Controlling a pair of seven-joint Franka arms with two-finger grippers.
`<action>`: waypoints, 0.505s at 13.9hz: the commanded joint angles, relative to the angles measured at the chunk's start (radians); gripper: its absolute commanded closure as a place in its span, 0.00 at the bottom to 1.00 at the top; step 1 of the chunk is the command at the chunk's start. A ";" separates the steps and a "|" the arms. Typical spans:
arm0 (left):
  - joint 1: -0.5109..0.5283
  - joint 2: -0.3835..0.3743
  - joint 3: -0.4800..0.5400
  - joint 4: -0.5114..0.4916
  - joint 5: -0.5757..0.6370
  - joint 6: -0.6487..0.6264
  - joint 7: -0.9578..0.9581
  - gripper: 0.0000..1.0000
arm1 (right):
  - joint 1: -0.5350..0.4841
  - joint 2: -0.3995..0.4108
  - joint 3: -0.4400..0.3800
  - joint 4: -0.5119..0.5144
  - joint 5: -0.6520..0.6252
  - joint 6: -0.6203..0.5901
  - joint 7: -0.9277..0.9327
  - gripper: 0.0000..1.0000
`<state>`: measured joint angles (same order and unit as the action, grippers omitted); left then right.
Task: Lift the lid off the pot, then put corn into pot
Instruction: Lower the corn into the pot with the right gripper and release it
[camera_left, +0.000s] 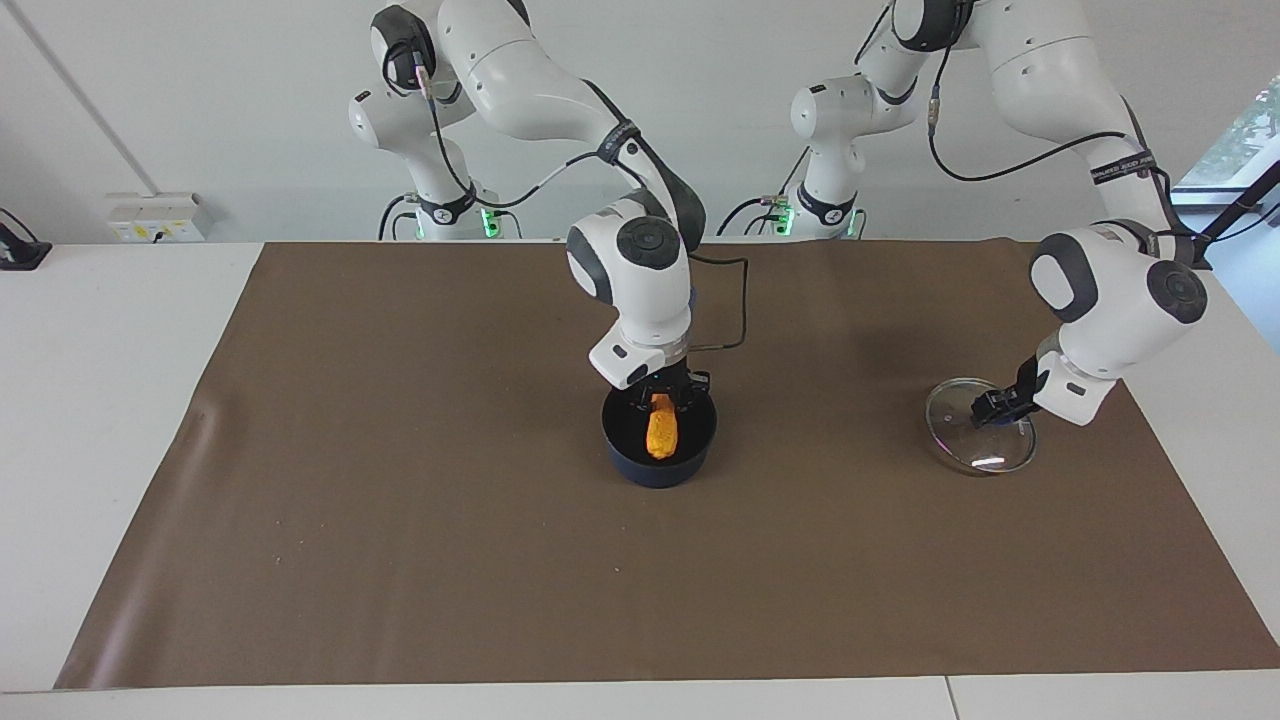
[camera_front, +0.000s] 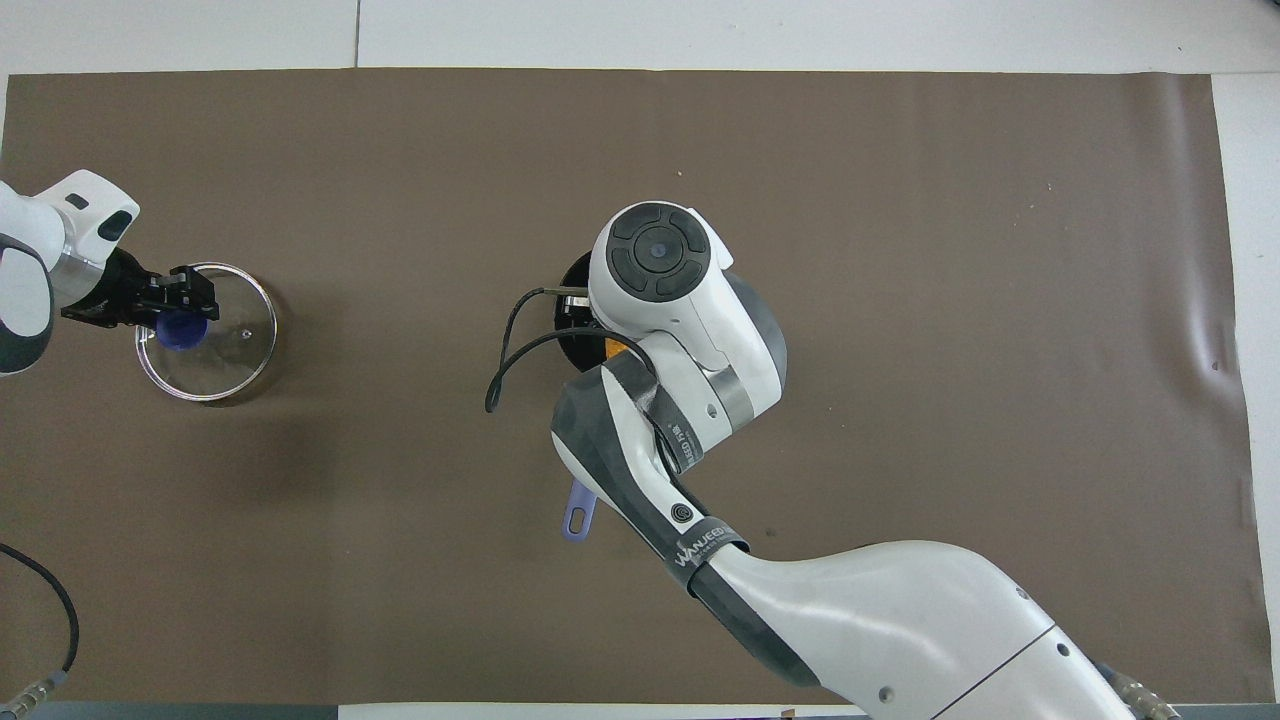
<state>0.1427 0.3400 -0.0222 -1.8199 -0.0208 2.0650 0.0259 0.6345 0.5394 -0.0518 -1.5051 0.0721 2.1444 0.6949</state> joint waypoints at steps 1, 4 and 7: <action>0.008 0.005 -0.010 -0.015 0.018 0.043 0.019 1.00 | -0.025 -0.007 0.004 0.053 -0.067 -0.059 -0.005 0.00; 0.012 0.014 -0.010 -0.038 0.018 0.072 0.020 1.00 | -0.076 -0.015 0.003 0.143 -0.078 -0.168 -0.009 0.00; 0.009 0.022 -0.010 -0.033 0.019 0.089 0.086 1.00 | -0.200 -0.145 -0.005 0.120 -0.097 -0.329 -0.182 0.00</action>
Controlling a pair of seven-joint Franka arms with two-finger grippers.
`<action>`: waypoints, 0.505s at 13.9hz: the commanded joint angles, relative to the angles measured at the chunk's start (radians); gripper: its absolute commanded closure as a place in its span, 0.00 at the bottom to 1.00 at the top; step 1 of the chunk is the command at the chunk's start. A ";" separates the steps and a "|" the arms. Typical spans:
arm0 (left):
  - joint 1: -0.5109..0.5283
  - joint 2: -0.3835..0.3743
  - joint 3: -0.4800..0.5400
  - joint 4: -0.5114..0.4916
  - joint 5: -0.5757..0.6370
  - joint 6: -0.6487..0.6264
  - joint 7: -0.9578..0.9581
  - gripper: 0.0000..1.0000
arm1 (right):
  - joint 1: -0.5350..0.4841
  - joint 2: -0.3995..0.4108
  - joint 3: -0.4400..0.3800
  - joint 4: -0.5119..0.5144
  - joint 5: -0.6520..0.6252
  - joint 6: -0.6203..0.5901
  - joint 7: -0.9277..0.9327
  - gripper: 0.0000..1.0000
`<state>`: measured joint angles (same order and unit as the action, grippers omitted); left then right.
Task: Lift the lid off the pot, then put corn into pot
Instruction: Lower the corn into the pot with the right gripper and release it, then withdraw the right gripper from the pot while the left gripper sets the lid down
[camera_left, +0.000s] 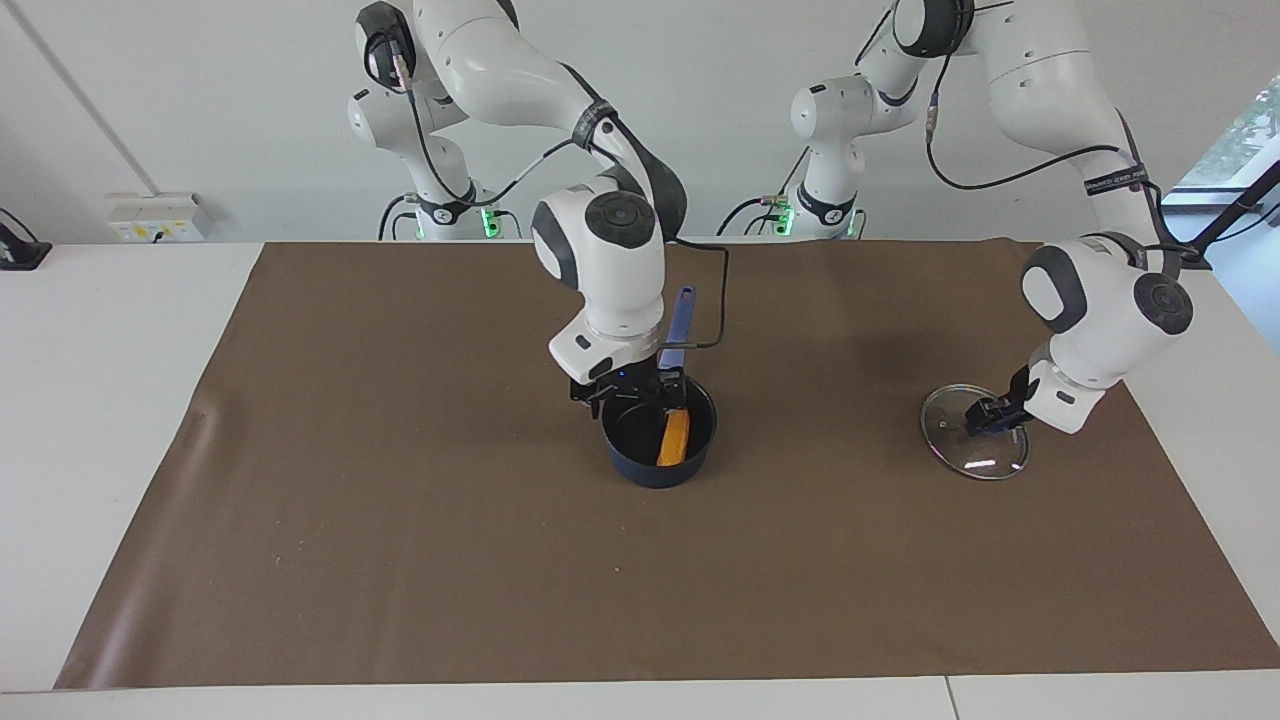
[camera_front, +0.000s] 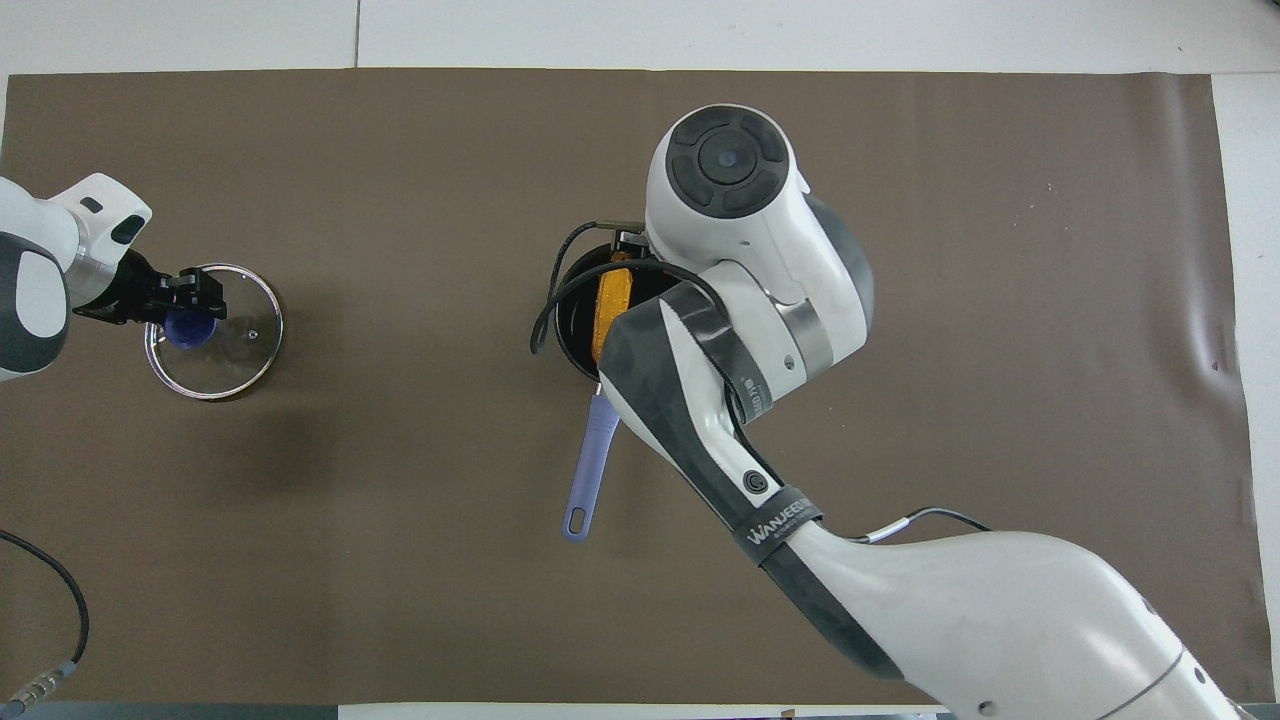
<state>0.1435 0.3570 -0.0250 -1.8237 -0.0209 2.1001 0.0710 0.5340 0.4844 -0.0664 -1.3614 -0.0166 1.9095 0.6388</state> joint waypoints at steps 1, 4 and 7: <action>0.008 0.007 -0.007 -0.025 0.018 0.052 0.094 1.00 | -0.151 -0.127 0.010 -0.024 -0.005 -0.160 -0.224 0.00; 0.007 0.008 -0.007 -0.026 0.018 0.063 0.159 1.00 | -0.296 -0.268 0.010 -0.027 -0.002 -0.332 -0.382 0.00; 0.004 0.008 -0.007 -0.028 0.019 0.077 0.183 1.00 | -0.368 -0.371 0.008 -0.062 -0.002 -0.444 -0.479 0.00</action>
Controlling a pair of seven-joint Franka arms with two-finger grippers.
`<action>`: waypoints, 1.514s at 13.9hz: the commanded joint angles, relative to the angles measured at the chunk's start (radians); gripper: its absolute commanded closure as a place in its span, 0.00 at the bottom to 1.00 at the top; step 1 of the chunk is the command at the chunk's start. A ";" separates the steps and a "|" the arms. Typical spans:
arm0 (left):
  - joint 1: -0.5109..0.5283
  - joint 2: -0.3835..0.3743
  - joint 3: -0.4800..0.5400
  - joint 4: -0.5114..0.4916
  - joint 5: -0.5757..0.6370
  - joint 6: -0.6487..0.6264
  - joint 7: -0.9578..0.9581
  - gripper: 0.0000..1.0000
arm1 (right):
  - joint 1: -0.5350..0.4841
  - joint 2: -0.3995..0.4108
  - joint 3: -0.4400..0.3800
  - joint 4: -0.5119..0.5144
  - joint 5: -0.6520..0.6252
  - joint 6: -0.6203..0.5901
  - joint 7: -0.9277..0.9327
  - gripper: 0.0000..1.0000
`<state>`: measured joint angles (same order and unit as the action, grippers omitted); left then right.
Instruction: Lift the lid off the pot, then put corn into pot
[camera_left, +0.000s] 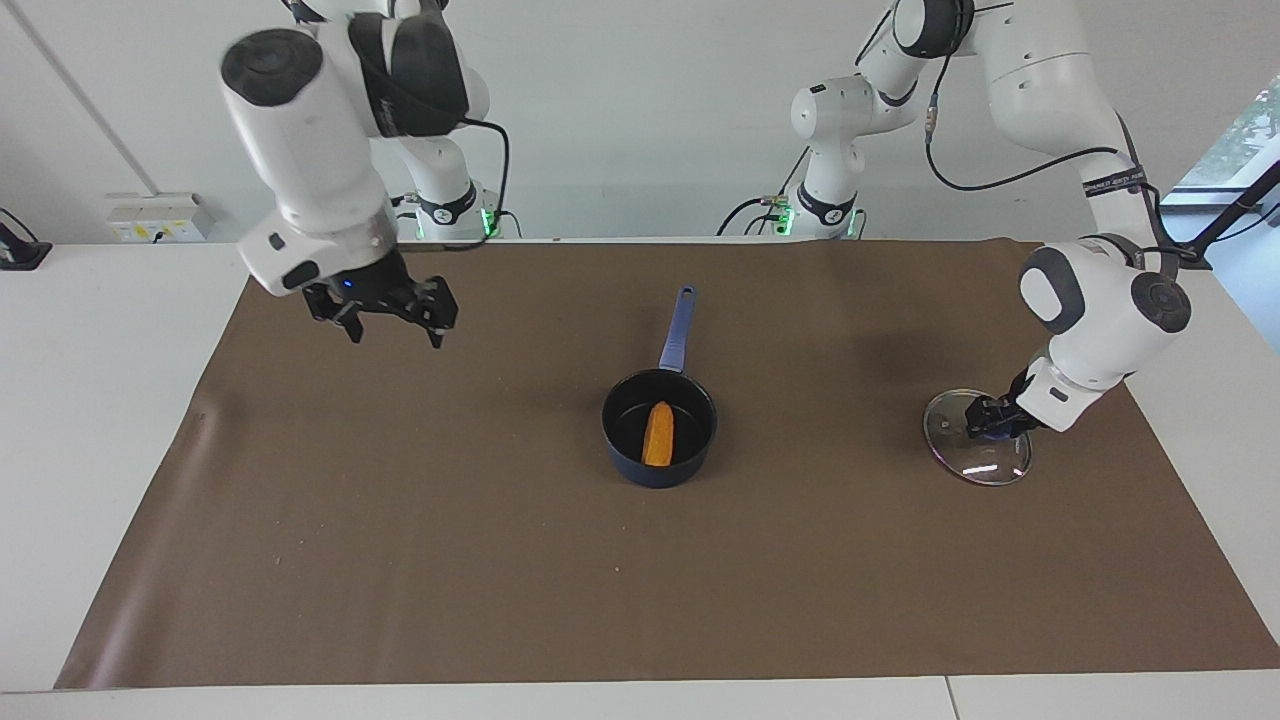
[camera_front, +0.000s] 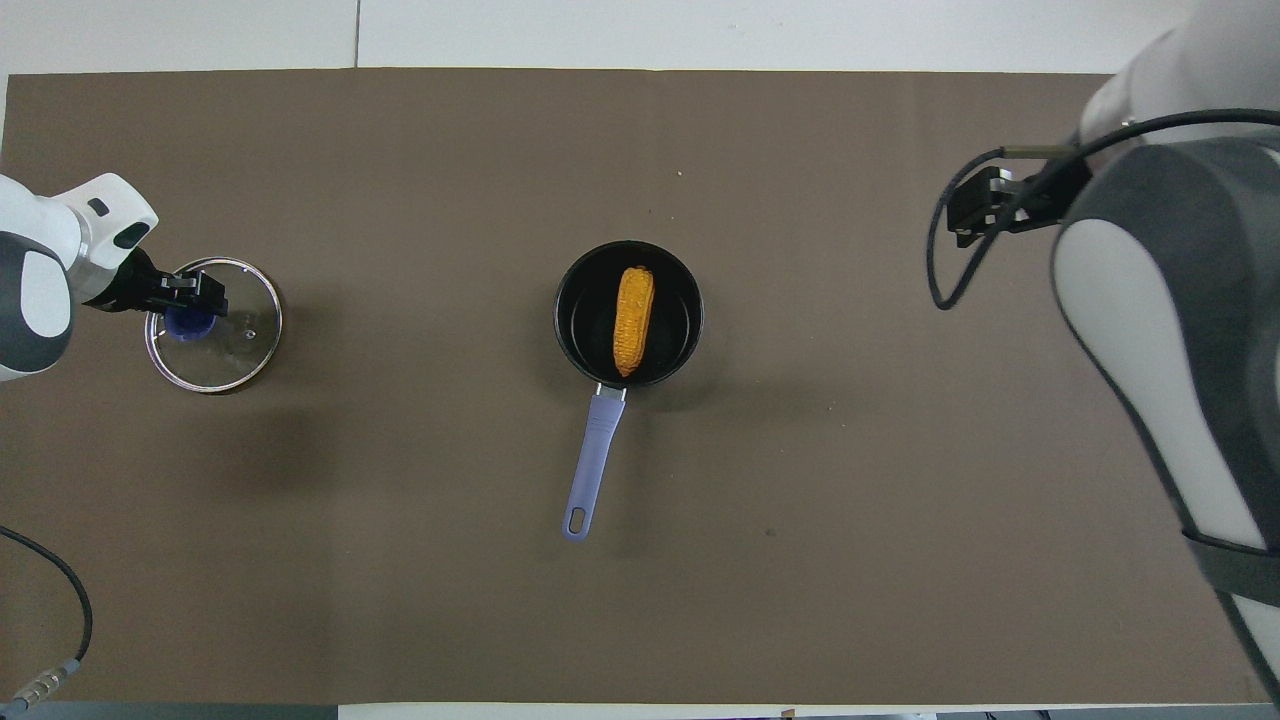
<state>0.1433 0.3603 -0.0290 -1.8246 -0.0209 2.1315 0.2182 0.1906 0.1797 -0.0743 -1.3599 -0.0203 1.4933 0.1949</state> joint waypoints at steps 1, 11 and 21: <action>-0.002 0.005 -0.003 -0.024 0.019 0.044 0.058 0.07 | -0.057 -0.112 0.019 -0.126 0.002 -0.019 -0.040 0.00; -0.094 -0.200 -0.008 0.168 0.018 -0.376 -0.122 0.00 | -0.129 -0.218 -0.004 -0.294 0.000 0.099 -0.215 0.00; -0.171 -0.426 0.038 0.028 0.022 -0.522 -0.120 0.00 | -0.175 -0.174 0.005 -0.243 -0.004 0.073 -0.218 0.00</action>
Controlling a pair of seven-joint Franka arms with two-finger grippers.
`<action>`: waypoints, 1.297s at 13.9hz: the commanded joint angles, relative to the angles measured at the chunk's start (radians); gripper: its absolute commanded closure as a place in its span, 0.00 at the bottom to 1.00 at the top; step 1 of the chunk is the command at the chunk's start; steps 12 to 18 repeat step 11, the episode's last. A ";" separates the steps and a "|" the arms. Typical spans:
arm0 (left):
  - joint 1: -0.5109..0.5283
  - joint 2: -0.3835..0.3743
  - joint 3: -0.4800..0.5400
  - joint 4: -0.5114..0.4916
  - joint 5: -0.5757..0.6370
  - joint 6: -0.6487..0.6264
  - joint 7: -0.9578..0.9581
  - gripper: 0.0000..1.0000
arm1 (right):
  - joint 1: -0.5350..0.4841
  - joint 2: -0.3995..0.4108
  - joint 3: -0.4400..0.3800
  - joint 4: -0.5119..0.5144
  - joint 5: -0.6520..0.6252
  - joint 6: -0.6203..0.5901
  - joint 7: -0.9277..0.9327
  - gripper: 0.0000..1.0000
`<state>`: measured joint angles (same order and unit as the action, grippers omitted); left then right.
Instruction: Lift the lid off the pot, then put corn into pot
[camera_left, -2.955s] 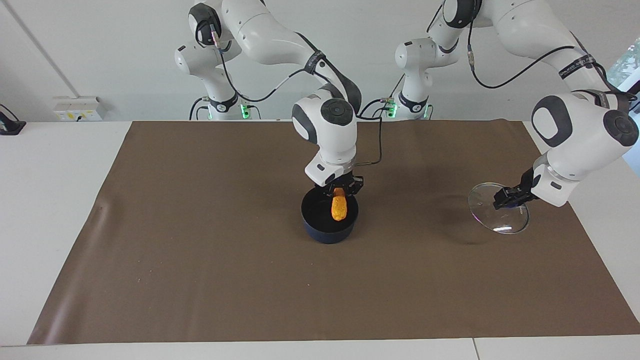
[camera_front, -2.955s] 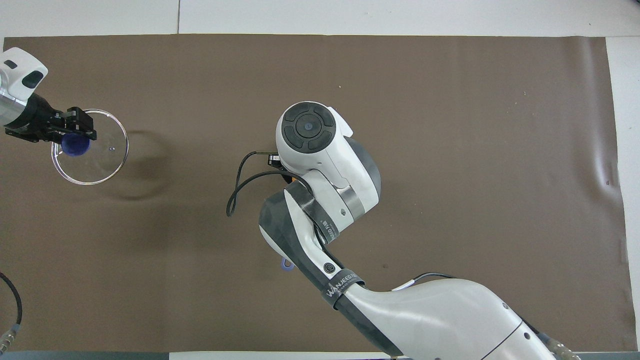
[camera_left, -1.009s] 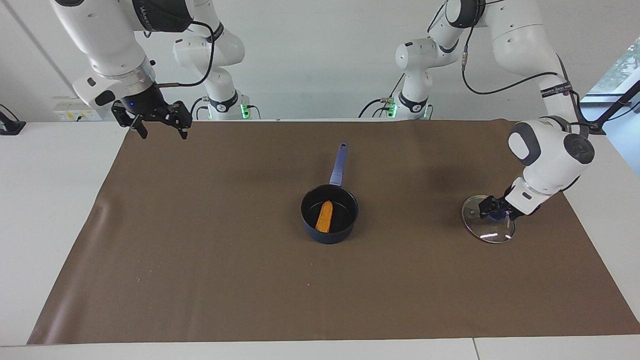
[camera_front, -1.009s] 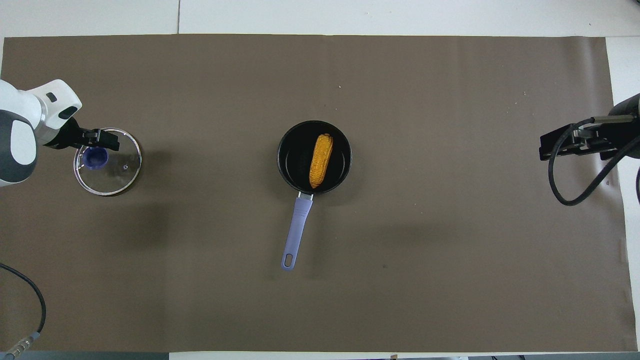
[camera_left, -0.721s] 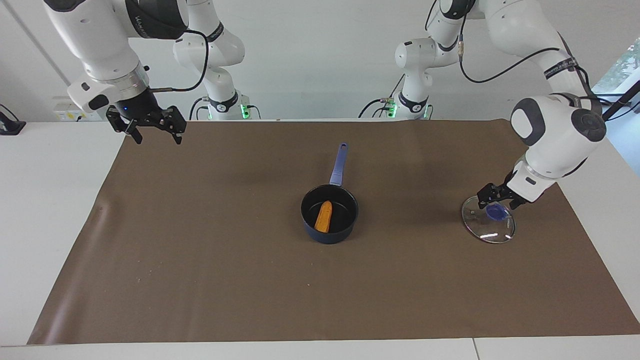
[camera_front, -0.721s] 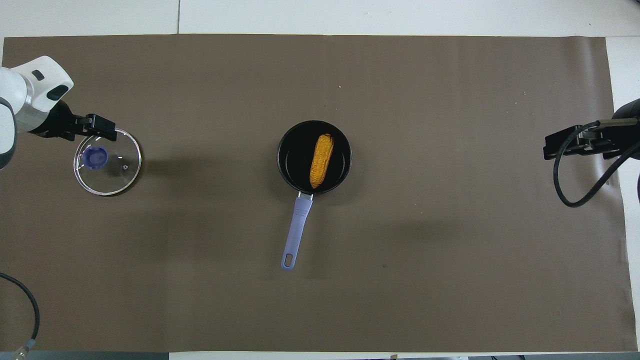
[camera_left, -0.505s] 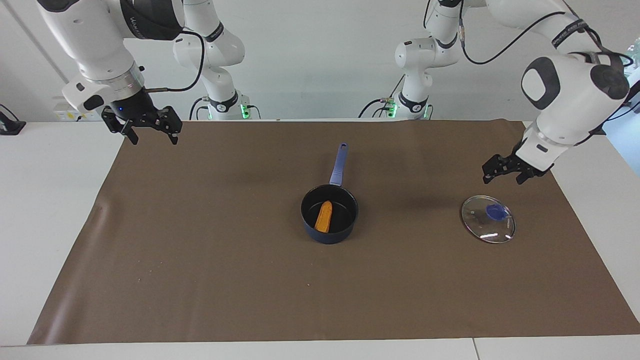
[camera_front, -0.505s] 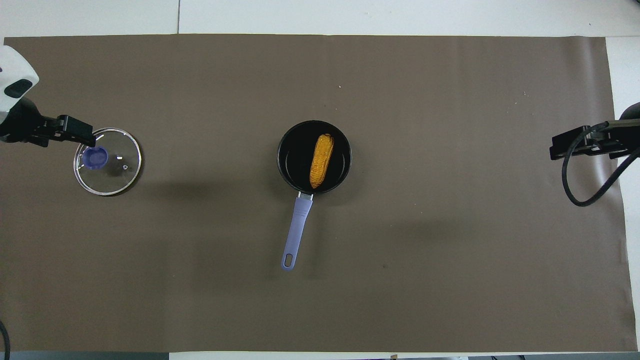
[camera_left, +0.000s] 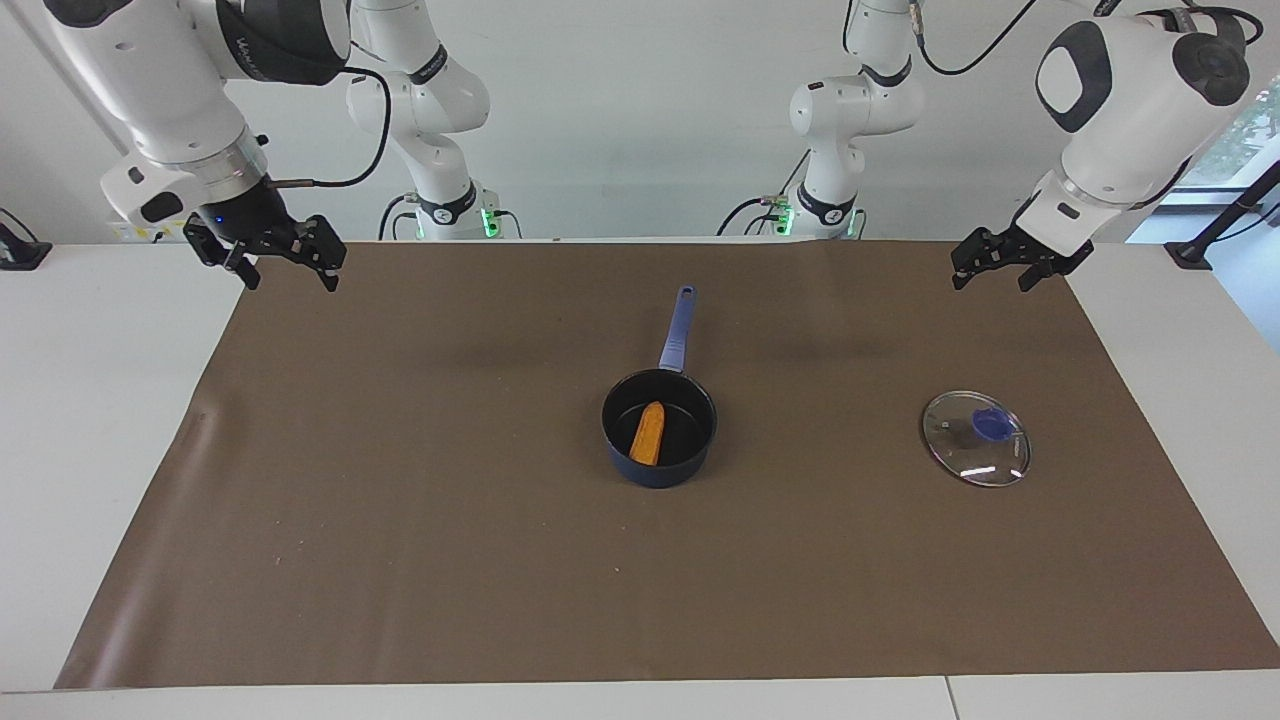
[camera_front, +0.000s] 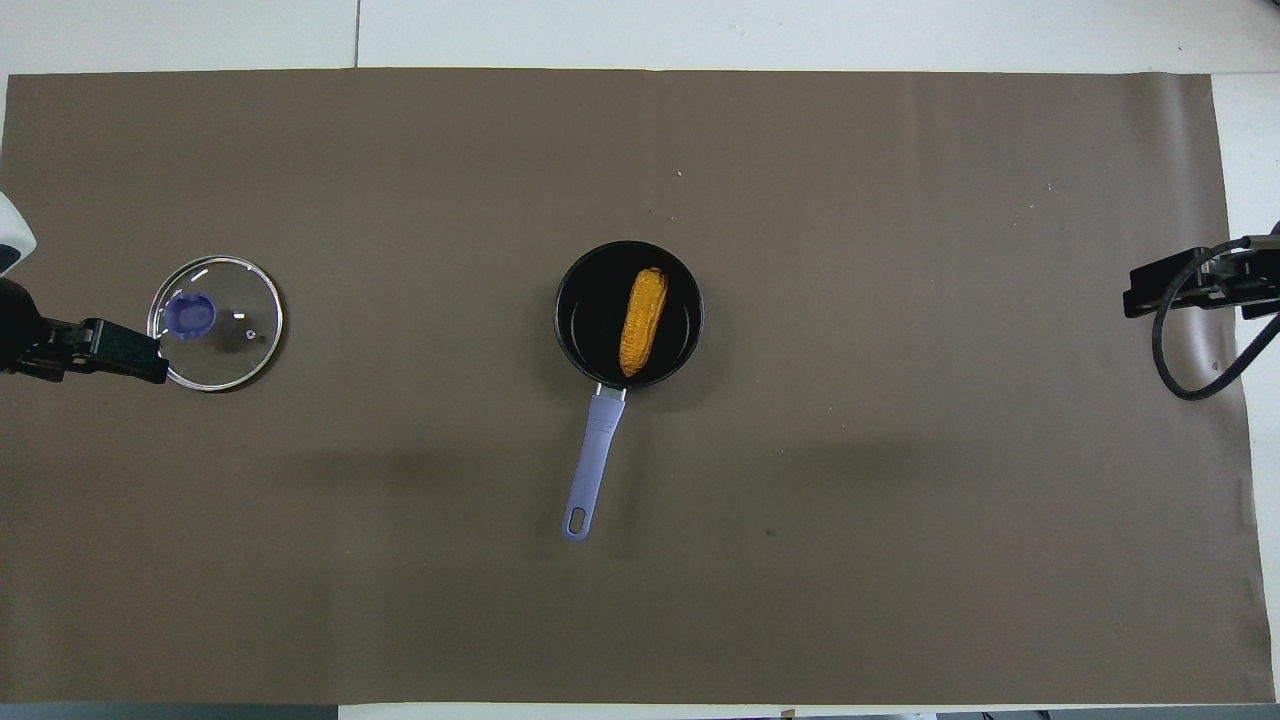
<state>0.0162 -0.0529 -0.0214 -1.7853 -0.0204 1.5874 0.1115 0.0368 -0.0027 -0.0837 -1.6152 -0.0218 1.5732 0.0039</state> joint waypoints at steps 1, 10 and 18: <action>-0.042 -0.007 0.029 0.016 0.025 0.007 -0.013 0.00 | -0.023 0.009 0.015 0.012 -0.003 -0.009 -0.027 0.00; -0.042 -0.007 0.024 0.058 0.027 -0.024 -0.013 0.00 | -0.021 0.012 -0.018 0.012 0.010 -0.016 -0.076 0.00; -0.042 -0.007 0.024 0.058 0.027 -0.026 -0.012 0.00 | -0.021 0.010 -0.024 0.012 0.010 -0.015 -0.075 0.00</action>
